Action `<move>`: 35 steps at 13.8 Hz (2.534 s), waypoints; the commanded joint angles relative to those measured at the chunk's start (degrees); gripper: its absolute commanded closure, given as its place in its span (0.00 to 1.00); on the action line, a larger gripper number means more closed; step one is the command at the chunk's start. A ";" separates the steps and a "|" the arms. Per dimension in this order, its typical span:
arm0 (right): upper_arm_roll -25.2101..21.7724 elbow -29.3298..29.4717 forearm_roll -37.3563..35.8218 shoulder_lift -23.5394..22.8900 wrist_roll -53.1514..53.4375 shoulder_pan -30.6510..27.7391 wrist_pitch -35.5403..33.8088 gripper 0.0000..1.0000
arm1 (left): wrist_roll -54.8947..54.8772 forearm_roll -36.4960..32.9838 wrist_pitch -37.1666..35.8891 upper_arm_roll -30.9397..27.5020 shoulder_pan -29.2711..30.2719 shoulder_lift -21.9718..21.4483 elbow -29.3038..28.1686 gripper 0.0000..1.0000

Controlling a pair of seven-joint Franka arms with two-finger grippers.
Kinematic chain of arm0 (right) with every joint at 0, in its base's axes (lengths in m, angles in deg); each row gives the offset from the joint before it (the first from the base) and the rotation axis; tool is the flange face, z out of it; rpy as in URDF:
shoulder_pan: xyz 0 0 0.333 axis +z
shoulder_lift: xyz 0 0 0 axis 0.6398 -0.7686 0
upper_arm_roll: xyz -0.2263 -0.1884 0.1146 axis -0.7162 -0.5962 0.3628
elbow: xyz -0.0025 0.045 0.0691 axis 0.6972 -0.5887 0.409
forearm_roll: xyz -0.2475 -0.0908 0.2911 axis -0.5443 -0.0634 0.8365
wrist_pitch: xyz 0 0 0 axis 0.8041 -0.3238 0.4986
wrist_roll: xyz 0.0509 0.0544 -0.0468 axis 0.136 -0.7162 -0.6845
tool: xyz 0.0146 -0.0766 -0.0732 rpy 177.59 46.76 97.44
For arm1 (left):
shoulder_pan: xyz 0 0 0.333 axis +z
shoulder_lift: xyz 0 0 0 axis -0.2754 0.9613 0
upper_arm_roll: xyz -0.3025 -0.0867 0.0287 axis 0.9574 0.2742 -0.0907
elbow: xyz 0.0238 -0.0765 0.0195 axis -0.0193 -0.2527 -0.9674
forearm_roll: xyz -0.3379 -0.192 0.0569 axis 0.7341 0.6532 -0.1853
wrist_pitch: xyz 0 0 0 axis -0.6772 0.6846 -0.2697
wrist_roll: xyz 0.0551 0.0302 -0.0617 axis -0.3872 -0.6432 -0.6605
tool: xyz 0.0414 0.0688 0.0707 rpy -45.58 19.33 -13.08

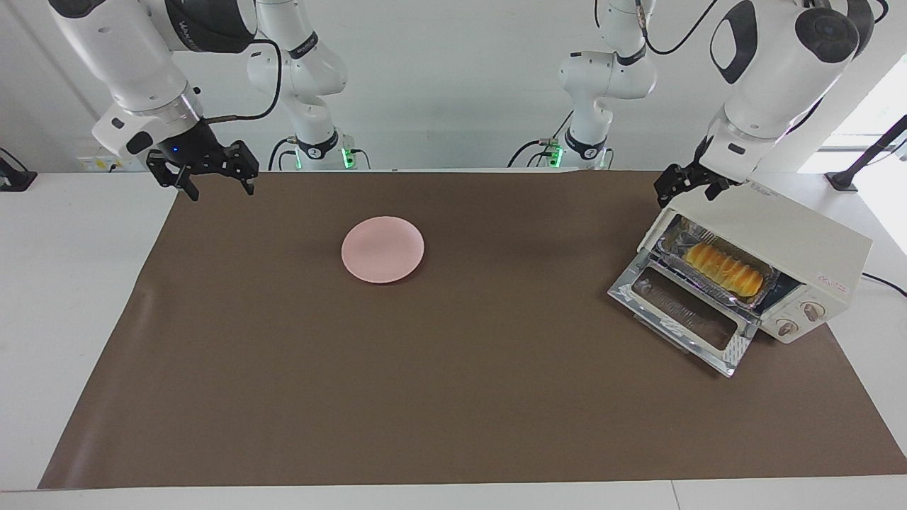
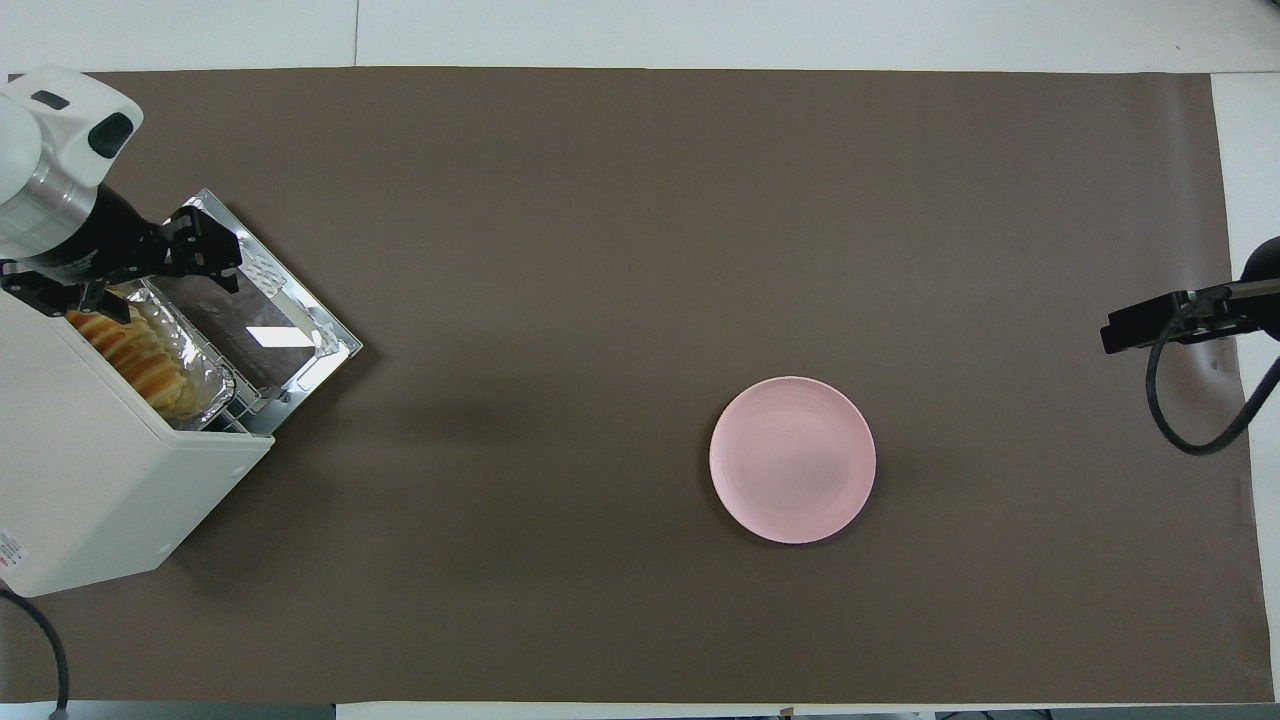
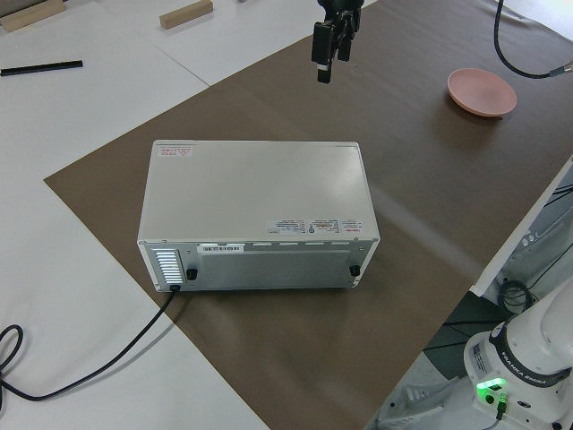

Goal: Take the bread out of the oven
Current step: 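Pull the foil tray out of the oven with the left gripper, then carry the foil tray toward the plate and lower it onto the table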

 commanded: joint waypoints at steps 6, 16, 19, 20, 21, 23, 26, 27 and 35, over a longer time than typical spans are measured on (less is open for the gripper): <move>0.19 -1.37 0.58 1.37 0.72 -0.10 -0.77 0.00 | 11.73 -5.09 16.15 -4.55 -0.43 0.84 -14.02 0.00; 0.19 -1.37 0.58 1.37 0.80 -0.45 -0.77 0.00 | 15.51 -5.19 27.24 -4.55 0.45 -1.89 -26.61 0.31; 0.19 -1.37 0.58 1.37 0.80 -0.19 -0.77 0.00 | 15.43 -5.19 28.99 -4.73 0.71 -2.07 -28.46 0.62; 0.19 -1.37 0.58 1.37 0.80 -0.19 -0.77 0.00 | 15.25 -5.19 29.08 -4.73 1.06 -2.24 -28.46 0.86; 0.19 -1.37 0.58 1.37 0.72 -0.27 -0.77 0.00 | 14.99 -5.19 29.08 -4.73 1.06 -2.25 -28.37 1.00; 0.19 -1.28 0.58 1.37 0.72 -0.19 -1.30 0.00 | 14.64 -5.19 29.08 -4.64 0.97 -2.07 -27.85 1.00; 0.19 -1.37 0.58 1.37 0.72 -0.19 -1.39 0.00 | 14.37 -5.01 28.03 -4.03 -1.21 0.29 -21.72 1.00; 0.19 -1.37 0.58 1.37 0.72 -0.27 -1.30 0.00 | 14.28 -4.49 27.42 -4.03 -4.18 0.82 -19.17 1.00; 0.10 -1.37 0.58 1.37 0.72 -2.12 -1.39 0.00 | 11.65 1.14 27.24 -3.50 -25.63 1.45 -17.47 1.00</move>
